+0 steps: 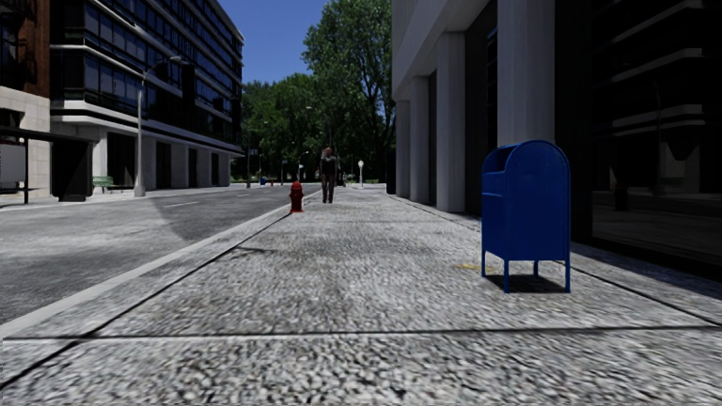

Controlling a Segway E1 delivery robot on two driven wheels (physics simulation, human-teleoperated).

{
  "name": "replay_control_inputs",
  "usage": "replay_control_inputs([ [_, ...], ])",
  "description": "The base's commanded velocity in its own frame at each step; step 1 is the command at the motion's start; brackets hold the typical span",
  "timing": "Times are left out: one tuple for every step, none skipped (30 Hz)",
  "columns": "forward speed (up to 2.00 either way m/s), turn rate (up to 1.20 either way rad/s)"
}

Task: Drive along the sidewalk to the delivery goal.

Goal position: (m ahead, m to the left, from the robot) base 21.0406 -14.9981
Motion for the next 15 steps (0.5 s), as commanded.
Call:
replay_control_inputs([
  [2.0,0.0],
  [2.0,0.0],
  [2.0,0.0],
  [2.0,0.0],
  [2.0,0.0],
  [2.0,0.0],
  [2.0,0.0],
  [2.0,0.0],
  [2.0,0.0],
  [2.0,0.0],
  [2.0,0.0],
  [2.0,0.0],
  [2.0,0.0],
  [2.0,0.0],
  [2.0,0.0],
])
